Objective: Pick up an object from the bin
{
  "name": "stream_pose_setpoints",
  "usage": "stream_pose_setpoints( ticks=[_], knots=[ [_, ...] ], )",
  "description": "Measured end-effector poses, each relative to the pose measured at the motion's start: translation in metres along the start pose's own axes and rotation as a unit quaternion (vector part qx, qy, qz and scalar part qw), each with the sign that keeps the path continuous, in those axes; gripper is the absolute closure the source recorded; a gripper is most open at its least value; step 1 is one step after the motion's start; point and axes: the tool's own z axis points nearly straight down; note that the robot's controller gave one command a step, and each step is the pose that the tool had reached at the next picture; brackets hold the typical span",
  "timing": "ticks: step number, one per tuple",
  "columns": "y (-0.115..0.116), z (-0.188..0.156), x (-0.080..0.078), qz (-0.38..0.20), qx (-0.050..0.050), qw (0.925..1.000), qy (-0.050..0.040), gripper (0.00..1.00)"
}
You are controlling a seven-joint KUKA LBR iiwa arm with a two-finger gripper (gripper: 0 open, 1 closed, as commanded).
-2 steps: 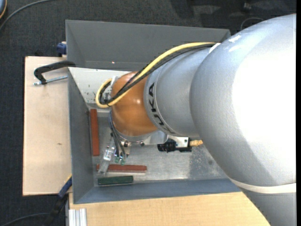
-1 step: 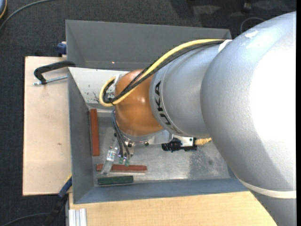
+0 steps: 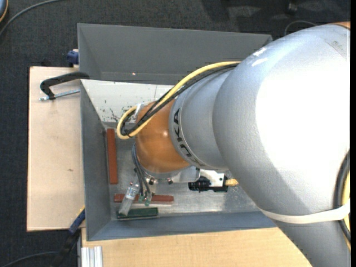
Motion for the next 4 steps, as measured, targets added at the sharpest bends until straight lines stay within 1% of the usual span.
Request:
stream_pose_setpoints(
  ticks=[1,2,3,4],
  knots=[
    [-0.01,-0.003,-0.017,0.23,-0.003,0.9733,-0.0024,0.0],
    [-0.009,-0.003,-0.016,0.228,-0.003,0.9735,-0.0021,1.0],
    [-0.008,-0.046,-0.017,0.227,-0.005,0.9738,-0.0032,1.0],
    [-0.006,-0.102,-0.018,0.226,-0.005,0.9741,-0.0036,1.0]
  ],
)
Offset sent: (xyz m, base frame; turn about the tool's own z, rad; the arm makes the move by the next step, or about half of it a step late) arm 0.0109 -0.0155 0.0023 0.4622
